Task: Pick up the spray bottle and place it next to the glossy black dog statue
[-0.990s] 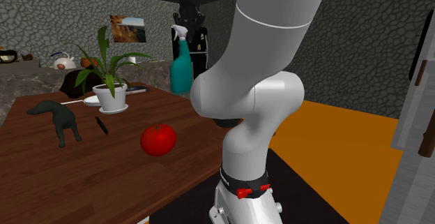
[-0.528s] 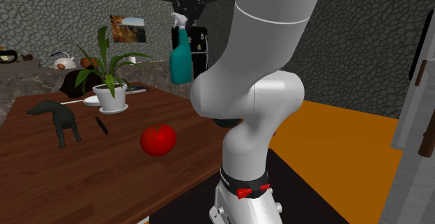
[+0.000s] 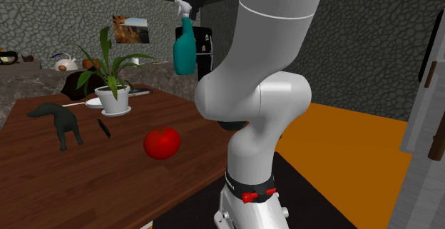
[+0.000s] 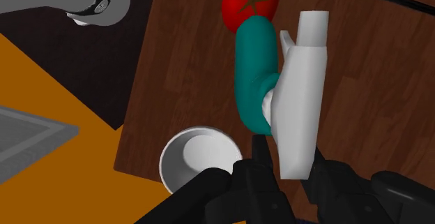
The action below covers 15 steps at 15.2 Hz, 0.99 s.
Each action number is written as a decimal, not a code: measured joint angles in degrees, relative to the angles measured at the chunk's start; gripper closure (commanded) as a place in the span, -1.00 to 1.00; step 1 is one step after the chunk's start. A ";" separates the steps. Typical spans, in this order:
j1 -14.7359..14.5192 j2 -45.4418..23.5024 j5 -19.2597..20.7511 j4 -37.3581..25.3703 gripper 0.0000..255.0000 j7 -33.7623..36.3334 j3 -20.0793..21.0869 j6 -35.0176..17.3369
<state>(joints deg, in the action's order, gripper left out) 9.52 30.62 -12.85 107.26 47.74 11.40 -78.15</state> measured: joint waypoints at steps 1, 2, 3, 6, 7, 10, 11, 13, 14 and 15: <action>0.00 -0.59 0.01 -1.51 1.00 0.33 0.08 0.89; 0.04 -1.15 0.08 -2.87 1.00 0.49 0.07 1.67; 0.05 -1.31 0.10 -3.58 1.00 0.54 0.01 2.22; -0.61 -1.84 -0.94 -4.78 1.00 3.73 2.45 2.26; -0.96 -1.63 -1.48 -4.80 1.00 5.20 3.57 2.19; -1.82 -2.42 -2.83 -6.39 1.00 9.69 7.07 1.99; -2.05 -2.98 -3.17 -7.12 1.00 11.19 8.30 1.81; -2.45 -4.07 -3.69 -8.47 1.00 13.97 10.57 1.47; -2.71 -4.63 -4.00 -9.31 1.00 15.62 11.90 1.38; -2.97 -4.74 -4.34 -9.32 1.00 16.99 13.02 0.92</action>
<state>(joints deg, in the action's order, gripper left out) 6.55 25.88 -17.18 97.95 64.73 24.42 -77.23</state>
